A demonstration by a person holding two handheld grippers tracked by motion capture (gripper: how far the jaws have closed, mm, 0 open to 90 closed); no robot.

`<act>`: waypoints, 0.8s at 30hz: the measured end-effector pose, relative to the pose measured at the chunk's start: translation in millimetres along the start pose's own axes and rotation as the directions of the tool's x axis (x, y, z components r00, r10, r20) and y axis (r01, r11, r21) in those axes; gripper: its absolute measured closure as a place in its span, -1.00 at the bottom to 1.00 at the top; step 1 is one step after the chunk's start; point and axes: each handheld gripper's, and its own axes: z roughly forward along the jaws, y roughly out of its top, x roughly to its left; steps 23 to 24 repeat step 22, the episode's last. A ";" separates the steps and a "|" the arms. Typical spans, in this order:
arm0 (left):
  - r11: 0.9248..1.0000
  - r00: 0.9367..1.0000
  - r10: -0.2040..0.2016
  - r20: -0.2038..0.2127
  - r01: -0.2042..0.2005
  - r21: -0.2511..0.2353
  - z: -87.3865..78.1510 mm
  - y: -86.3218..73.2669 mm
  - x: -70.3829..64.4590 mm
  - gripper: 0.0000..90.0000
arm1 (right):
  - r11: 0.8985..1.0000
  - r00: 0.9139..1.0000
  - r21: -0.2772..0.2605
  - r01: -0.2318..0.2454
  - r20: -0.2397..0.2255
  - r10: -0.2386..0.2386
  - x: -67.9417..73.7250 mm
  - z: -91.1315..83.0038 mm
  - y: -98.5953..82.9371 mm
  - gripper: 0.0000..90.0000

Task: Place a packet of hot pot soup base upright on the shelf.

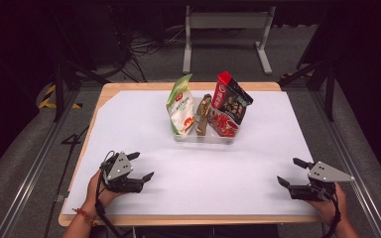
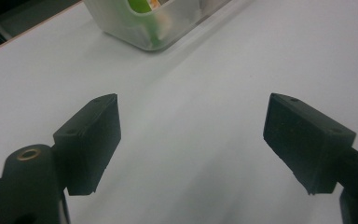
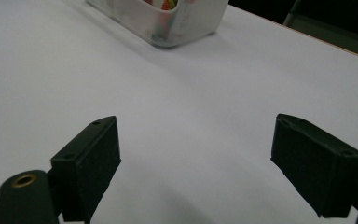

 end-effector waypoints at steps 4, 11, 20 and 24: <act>1.000 1.000 0.000 0.000 0.000 0.000 0.2 0.1 0.2 -0.57 | 1.000 1.000 0.004 0.002 -0.001 -0.002 0.5 0.4 -0.1 -0.65; 1.000 1.000 -0.001 -0.002 0.001 0.003 0.6 0.2 0.8 -0.57 | 1.000 1.000 0.007 0.003 -0.002 -0.003 1.2 1.7 0.0 -0.65; 1.000 1.000 -0.006 0.002 0.006 0.000 1.0 0.6 1.5 -0.57 | 1.000 1.000 -0.001 0.003 0.000 -0.003 1.8 1.4 1.2 -0.65; 1.000 1.000 -0.009 0.000 0.009 -0.001 1.3 0.6 1.9 -0.57 | 1.000 1.000 -0.004 -0.001 -0.001 0.001 1.8 1.3 1.4 -0.65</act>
